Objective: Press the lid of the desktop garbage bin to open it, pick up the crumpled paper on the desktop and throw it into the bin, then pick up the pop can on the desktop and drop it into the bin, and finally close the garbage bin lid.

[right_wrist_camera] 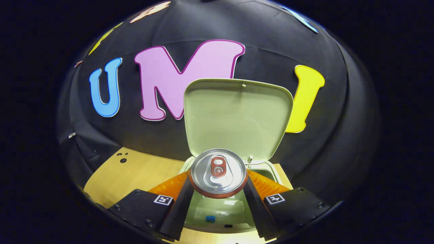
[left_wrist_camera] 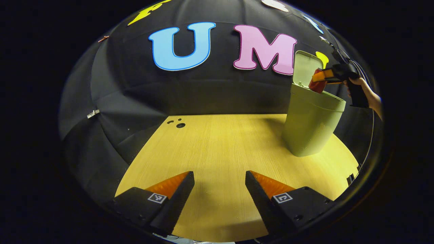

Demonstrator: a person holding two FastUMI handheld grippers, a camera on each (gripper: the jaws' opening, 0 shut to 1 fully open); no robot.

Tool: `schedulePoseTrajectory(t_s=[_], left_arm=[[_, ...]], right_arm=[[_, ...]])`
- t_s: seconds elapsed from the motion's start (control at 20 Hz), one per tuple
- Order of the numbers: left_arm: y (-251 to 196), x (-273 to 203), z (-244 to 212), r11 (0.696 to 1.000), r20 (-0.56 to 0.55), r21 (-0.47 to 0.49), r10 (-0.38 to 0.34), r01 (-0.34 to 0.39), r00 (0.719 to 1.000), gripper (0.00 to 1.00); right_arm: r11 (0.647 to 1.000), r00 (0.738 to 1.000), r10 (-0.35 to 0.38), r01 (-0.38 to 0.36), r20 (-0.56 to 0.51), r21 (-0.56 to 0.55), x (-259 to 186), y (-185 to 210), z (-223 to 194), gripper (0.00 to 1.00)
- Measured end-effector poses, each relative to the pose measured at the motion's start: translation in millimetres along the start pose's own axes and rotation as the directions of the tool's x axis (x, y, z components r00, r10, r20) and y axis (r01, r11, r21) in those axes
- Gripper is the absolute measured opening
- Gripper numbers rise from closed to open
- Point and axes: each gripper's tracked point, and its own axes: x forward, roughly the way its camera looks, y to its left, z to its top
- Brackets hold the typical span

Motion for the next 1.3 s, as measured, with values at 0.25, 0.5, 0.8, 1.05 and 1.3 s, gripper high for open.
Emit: schedulePoseTrajectory(t_s=[0.25,0.5,0.8,1.05,1.3], left_arm=[[-1.2,2.2,1.7,1.000,0.006,0.010,-0.001,0.001,1.000,0.98],[1.4,-0.4,-3.3,1.000,-0.001,0.003,0.003,-0.003,1.000,0.98],[3.3,-1.0,-6.0,1.000,-0.003,-0.009,0.002,-0.003,1.000,0.98],[4.8,-6.5,-10.8,1.000,-0.010,-0.023,0.021,-0.021,1.000,0.98],[-1.6,-15.4,-19.4,0.992,-0.031,-0.073,0.098,-0.101,0.995,0.98]], right_arm=[[1.000,1.000,-0.019,0.019,0.018,0.008,-0.2,-2.4,6.2,0.93],[0.999,0.997,-0.023,0.021,0.070,0.037,-12.4,-4.6,29.3,0.98],[0.996,0.984,-0.029,0.015,0.176,0.085,-33.0,-9.4,83.4,0.98],[0.989,0.958,-0.034,-0.008,0.286,0.144,-46.2,-15.5,141.6,0.97],[0.984,0.945,-0.012,-0.047,0.328,0.171,-33.3,-24.2,173.4,0.97]])
